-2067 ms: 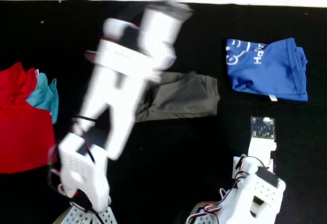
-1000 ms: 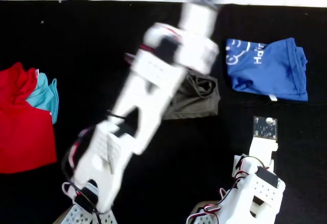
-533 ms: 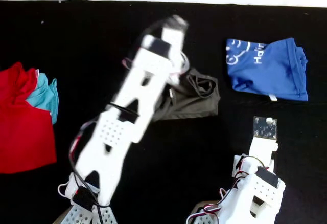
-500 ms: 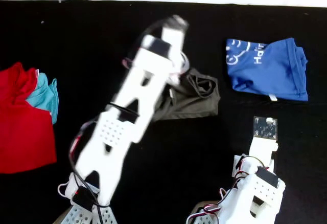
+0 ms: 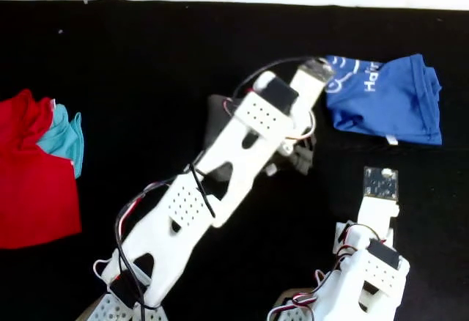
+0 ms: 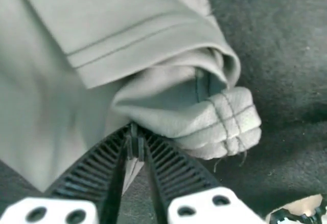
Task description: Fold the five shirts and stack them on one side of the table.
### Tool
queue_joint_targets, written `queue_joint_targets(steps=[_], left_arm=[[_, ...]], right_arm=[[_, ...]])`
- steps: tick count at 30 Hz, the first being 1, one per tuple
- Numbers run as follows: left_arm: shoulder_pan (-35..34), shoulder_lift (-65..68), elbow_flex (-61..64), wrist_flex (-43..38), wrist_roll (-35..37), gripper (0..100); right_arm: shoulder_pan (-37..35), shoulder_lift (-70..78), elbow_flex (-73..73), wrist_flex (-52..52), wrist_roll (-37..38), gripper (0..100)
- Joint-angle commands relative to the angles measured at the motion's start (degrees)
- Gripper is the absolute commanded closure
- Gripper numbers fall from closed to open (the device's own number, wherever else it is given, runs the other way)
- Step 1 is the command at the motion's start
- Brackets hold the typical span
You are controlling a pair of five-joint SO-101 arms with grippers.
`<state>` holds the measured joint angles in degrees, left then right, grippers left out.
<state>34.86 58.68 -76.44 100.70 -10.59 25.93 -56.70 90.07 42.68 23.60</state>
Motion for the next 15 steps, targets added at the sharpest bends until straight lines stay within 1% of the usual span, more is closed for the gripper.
queue_joint_targets(steps=[1, 4, 8, 11, 15], left_arm=[[1.19, -6.81, -2.33, 0.53, 0.44, 99], [0.66, -7.34, -1.89, -0.26, 0.44, 99], [-0.40, -2.42, -2.15, -1.32, 0.44, 99], [0.04, 0.84, -2.24, -1.05, 0.44, 99], [1.10, 1.27, -2.33, -1.58, 0.44, 99]], right_arm=[[0.40, -0.13, 1.63, -1.10, -0.62, 99.3], [0.40, -0.13, 1.63, -1.10, -0.62, 99.3], [0.40, -0.13, 1.63, -1.10, -0.62, 99.3], [0.40, -0.13, 1.63, -1.10, -0.62, 99.3], [0.40, -0.13, 1.63, -1.10, -0.62, 99.3]])
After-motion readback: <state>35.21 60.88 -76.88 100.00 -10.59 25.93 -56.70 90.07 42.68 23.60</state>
